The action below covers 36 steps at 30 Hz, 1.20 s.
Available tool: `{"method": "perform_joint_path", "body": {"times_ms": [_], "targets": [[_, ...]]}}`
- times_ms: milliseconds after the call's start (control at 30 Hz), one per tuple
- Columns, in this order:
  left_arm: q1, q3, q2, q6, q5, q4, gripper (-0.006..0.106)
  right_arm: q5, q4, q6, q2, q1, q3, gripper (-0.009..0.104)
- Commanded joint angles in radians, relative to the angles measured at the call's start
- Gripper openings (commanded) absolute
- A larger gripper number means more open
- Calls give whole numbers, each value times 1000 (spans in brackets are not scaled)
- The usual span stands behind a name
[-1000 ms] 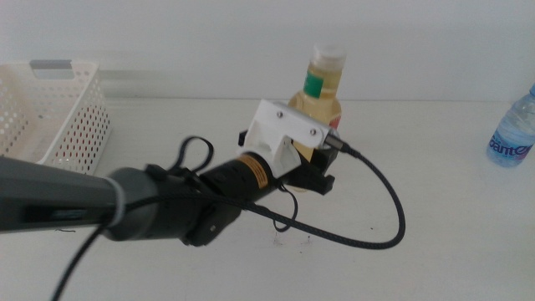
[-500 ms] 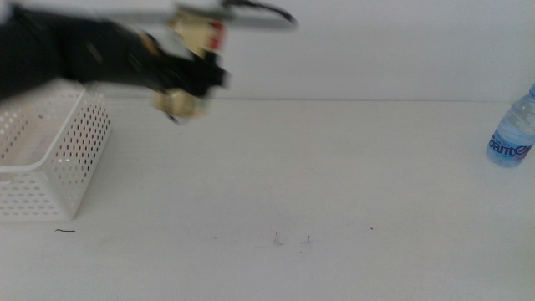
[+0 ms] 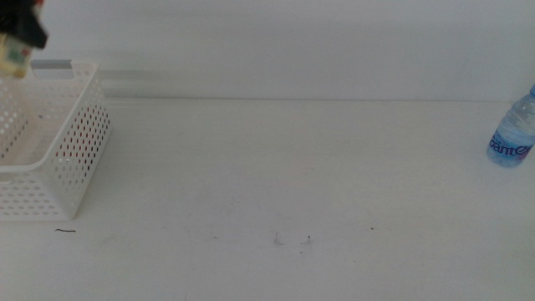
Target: Use arms to grab the bottles and put them into the dustbin to the left of the table.
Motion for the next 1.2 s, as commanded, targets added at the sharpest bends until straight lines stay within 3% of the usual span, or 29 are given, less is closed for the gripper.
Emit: {"method": "perform_joint_path", "body": {"times_ms": [0, 200, 300, 1000, 1133, 1167], "targets": [[56, -23, 42, 19, -12, -57, 2, -2, -4, -7, -5, -3, 4, 89], [131, -23, 162, 34, -12, -35, 2, -2, -4, -7, -5, -3, 4, 89], [132, -21, 215, 34, -12, 4, 2, -2, -4, -7, -5, -3, 4, 89], [132, -19, 415, 30, -12, 48, 2, -2, -4, -7, -5, -3, 4, 89], [132, -19, 420, 30, -12, 52, 10, -2, -4, -7, -5, -3, 4, 89], [132, -19, 420, 30, -12, 52, 19, -2, -4, -7, -5, -3, 4, 89]]}}
